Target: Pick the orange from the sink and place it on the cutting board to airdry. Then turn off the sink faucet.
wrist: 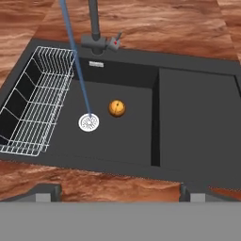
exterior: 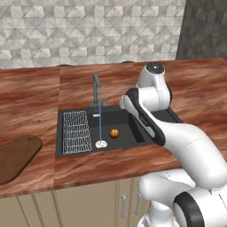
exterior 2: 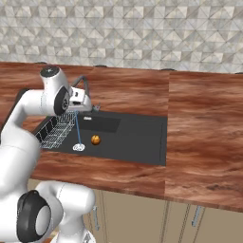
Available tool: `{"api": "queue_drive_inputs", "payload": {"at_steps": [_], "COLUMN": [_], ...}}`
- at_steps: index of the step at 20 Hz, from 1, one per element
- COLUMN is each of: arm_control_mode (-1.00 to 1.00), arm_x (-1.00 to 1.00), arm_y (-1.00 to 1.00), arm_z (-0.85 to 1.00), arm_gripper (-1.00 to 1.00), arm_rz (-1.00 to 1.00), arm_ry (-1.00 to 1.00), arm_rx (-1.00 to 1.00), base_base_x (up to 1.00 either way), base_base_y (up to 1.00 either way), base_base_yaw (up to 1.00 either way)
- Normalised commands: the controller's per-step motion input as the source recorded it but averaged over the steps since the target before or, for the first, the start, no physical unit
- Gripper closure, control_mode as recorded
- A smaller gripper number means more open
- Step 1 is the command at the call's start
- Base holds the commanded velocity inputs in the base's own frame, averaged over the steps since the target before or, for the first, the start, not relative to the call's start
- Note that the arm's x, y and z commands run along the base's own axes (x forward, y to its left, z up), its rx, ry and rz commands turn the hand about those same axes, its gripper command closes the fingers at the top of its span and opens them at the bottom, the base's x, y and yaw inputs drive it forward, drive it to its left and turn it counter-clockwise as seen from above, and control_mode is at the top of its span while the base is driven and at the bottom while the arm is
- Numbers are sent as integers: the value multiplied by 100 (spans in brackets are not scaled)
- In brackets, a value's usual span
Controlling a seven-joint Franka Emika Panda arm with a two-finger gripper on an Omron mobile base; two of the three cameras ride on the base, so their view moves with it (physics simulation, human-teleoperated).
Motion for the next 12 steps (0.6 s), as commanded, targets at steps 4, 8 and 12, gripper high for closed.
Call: {"api": "queue_drive_inputs", "payload": {"at_steps": [4, 8, 12], "arm_control_mode": [-100, -100, -100], "arm_x": [17, 16, 17], "arm_y": [0, 0, 0], "arm_z": [-25, -34, -33], "arm_gripper": [-100, -100, -100], "arm_rz": [0, 0, 1], "arm_ry": [-1, 0, 0], "arm_rx": [0, 0, 1], "base_base_x": [0, 0, 0], "base_base_y": [0, 0, 0], "base_base_yaw": [0, 0, 0]}}
